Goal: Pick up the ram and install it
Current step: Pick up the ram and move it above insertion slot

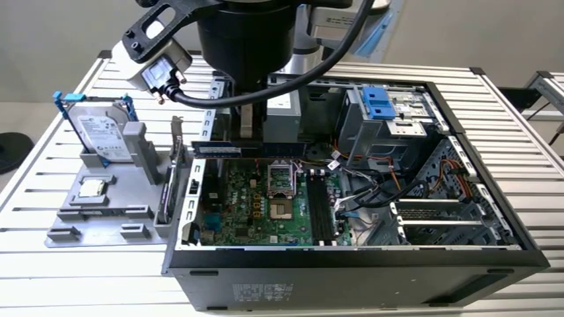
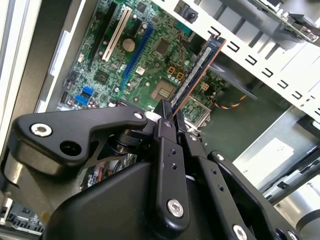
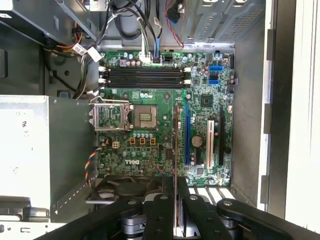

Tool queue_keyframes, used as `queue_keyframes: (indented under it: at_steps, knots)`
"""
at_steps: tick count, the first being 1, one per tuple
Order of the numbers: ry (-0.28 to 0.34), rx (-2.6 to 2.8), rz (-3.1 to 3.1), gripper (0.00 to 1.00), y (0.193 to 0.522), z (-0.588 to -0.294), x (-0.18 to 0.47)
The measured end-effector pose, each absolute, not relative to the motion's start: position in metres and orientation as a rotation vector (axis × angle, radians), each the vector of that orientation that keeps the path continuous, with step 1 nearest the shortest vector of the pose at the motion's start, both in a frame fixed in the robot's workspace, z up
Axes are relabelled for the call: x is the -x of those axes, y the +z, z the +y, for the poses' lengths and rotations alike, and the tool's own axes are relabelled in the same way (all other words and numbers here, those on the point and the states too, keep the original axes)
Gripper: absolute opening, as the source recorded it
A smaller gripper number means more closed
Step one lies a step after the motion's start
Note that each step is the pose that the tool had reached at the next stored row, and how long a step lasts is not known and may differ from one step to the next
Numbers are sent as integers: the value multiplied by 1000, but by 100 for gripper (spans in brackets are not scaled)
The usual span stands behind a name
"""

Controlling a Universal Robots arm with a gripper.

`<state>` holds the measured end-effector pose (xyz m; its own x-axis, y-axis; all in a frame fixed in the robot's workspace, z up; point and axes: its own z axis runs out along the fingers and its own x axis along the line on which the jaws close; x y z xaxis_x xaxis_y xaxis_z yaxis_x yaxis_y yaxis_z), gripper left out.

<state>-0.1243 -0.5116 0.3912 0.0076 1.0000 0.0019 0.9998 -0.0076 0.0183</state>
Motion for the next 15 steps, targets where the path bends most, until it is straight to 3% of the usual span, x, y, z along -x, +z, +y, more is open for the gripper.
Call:
queue_keyframes:
  at_steps: [15]
  knots:
    - [22,-2221,2205,0,391,-512,121]
